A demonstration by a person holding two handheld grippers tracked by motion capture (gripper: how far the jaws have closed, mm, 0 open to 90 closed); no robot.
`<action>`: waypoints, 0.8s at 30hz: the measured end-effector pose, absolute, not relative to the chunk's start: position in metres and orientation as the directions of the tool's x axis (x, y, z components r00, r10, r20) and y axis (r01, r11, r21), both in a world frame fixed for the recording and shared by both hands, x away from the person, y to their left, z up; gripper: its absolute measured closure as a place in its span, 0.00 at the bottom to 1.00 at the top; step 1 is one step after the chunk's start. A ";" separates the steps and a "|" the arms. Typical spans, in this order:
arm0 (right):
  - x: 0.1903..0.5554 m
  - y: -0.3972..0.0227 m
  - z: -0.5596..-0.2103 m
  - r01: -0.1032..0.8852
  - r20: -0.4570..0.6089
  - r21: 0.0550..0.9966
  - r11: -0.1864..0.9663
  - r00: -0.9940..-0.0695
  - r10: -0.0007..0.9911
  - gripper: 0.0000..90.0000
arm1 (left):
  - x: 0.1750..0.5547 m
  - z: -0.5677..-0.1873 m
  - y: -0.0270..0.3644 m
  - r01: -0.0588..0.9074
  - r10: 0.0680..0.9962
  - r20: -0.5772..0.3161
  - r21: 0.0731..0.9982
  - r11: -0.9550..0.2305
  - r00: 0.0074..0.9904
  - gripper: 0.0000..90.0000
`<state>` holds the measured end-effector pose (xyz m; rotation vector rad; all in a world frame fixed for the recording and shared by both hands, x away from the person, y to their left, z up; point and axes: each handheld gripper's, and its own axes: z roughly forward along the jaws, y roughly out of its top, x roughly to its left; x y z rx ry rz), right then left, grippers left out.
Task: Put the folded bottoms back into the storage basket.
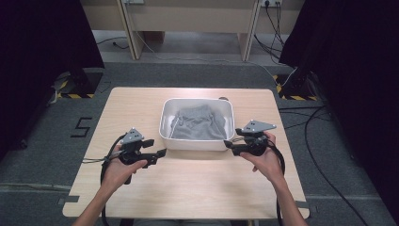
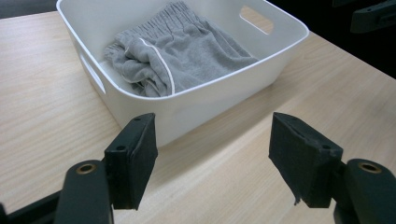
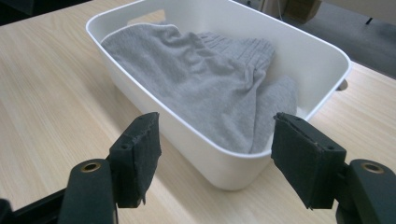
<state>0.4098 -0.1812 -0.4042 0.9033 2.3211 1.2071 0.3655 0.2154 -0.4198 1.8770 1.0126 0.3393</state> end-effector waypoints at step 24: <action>0.375 -0.214 -0.444 0.431 0.004 0.815 0.388 -0.673 0.740 0.33 | 0.336 -0.452 0.225 0.503 0.782 -0.149 0.833 -0.231 0.605 0.23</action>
